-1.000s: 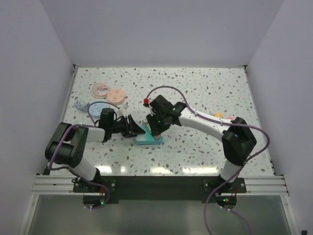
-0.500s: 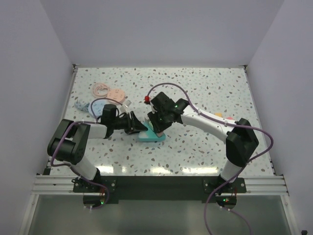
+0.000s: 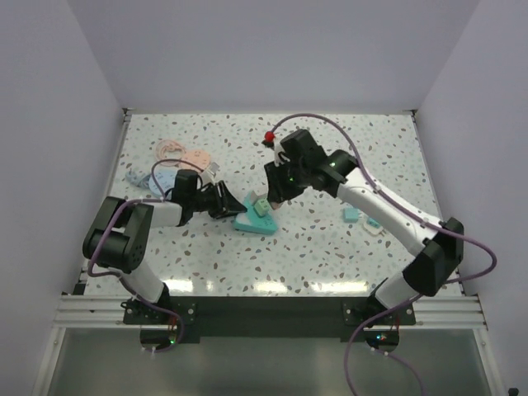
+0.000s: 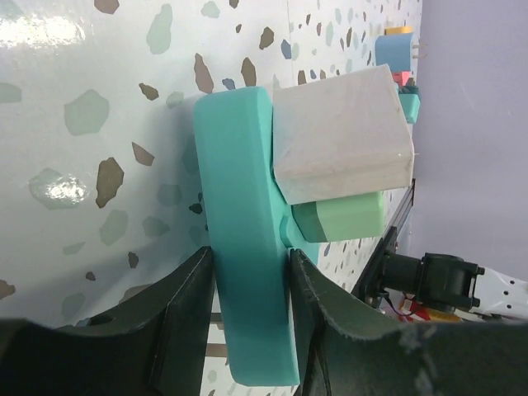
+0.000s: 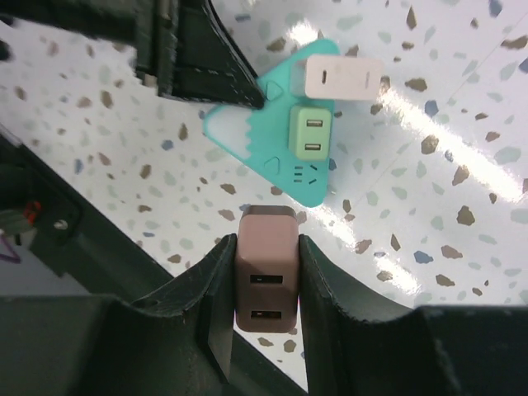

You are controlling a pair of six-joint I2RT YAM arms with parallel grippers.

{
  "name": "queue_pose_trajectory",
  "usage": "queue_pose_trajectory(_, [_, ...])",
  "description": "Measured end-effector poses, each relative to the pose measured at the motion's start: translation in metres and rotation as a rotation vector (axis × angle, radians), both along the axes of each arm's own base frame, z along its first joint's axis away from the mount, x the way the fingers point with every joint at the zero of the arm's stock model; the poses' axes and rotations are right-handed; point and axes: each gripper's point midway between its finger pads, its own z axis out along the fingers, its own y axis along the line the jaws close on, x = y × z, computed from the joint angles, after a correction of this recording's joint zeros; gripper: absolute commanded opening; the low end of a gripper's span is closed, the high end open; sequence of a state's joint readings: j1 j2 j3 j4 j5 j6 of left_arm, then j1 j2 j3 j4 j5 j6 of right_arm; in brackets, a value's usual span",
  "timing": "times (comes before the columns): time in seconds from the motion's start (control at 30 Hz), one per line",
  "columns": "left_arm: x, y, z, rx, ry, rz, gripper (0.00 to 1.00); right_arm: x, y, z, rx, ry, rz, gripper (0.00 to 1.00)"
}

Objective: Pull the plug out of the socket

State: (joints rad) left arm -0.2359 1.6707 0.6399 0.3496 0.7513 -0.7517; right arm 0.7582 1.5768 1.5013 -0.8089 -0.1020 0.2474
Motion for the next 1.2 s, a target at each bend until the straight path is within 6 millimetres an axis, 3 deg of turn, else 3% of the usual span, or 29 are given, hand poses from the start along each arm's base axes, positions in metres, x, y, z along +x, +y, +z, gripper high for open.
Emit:
queue_pose_trajectory(0.13, [0.001, 0.000, 0.001, 0.000, 0.007, 0.016, 0.00, 0.008, -0.012, 0.050, 0.120, -0.074, -0.043, 0.00])
queue_pose_trajectory(0.27, [0.007, 0.001, 0.008, 0.000, -0.015, 0.028, 0.00, 0.025, -0.034, 0.058, 0.097, -0.117, -0.142, 0.00])
queue_pose_trajectory(0.37, [0.011, -0.001, 0.016, -0.009, -0.033, 0.031, 0.00, 0.045, -0.071, 0.035, 0.021, -0.108, -0.289, 0.00])
queue_pose_trajectory(0.5, [0.013, -0.002, 0.020, -0.019, -0.035, 0.036, 0.00, 0.063, -0.161, -0.029, -0.138, -0.012, -0.582, 0.00])
queue_pose_trajectory(0.6, [0.012, -0.002, 0.021, -0.022, -0.035, 0.033, 0.00, 0.059, -0.230, -0.072, -0.250, 0.075, -0.792, 0.00])
queue_pose_trajectory(0.7, [0.012, -0.002, 0.022, -0.025, -0.037, 0.030, 0.00, 0.051, -0.268, -0.091, -0.309, 0.116, -0.914, 0.00])
queue_pose_trajectory(0.77, [0.011, -0.002, 0.023, -0.027, -0.038, 0.028, 0.00, 0.052, -0.279, -0.094, -0.323, 0.120, -0.955, 0.01])
queue_pose_trajectory(0.8, [0.011, -0.003, 0.023, -0.027, -0.038, 0.027, 0.00, 0.055, -0.283, -0.096, -0.323, 0.116, -0.975, 0.21])
queue_pose_trajectory(0.9, [0.011, -0.003, 0.023, -0.028, -0.037, 0.026, 0.00, 0.063, -0.290, -0.102, -0.319, 0.114, -1.010, 0.34])
queue_pose_trajectory(0.93, [0.011, -0.003, 0.023, -0.028, -0.037, 0.026, 0.00, 0.064, -0.291, -0.105, -0.320, 0.118, -1.016, 0.46])
queue_pose_trajectory(0.97, [0.010, -0.003, 0.023, -0.029, -0.036, 0.024, 0.00, 0.066, -0.291, -0.106, -0.317, 0.119, -1.024, 0.52])
queue_pose_trajectory(1.13, [0.007, -0.003, 0.021, -0.035, -0.026, 0.021, 0.00, 0.072, -0.289, -0.102, -0.289, 0.094, -1.029, 0.73])
queue_pose_trajectory(1.2, [0.006, -0.003, 0.020, -0.037, -0.024, 0.021, 0.00, 0.073, -0.286, -0.096, -0.263, 0.081, -1.018, 0.73])
